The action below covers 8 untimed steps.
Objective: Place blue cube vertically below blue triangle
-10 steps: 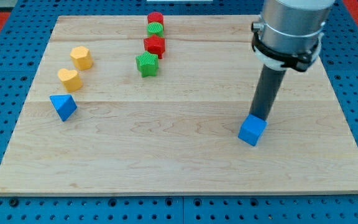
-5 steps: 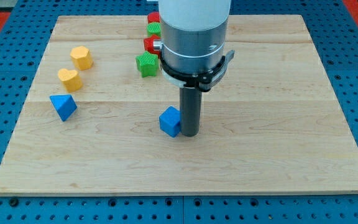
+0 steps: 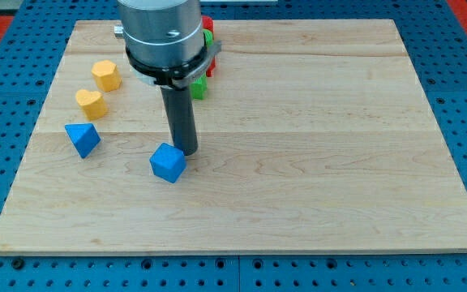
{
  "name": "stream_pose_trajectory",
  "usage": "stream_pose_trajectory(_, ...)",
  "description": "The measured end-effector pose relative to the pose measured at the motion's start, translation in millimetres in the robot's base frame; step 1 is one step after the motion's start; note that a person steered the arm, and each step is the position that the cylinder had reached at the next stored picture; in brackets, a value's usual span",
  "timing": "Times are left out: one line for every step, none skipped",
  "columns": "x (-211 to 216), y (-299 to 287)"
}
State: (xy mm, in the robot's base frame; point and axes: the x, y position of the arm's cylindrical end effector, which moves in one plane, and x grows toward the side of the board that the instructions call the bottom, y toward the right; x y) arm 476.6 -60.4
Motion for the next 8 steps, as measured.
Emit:
stream_pose_trajectory(16, 18)
stream_pose_trajectory(23, 8)
stream_pose_trajectory(23, -33)
stream_pose_trajectory(23, -61)
stream_pose_trajectory(9, -60)
stream_pose_trajectory(-10, -92)
stream_pose_trajectory(-7, -124)
stream_pose_trajectory(11, -124)
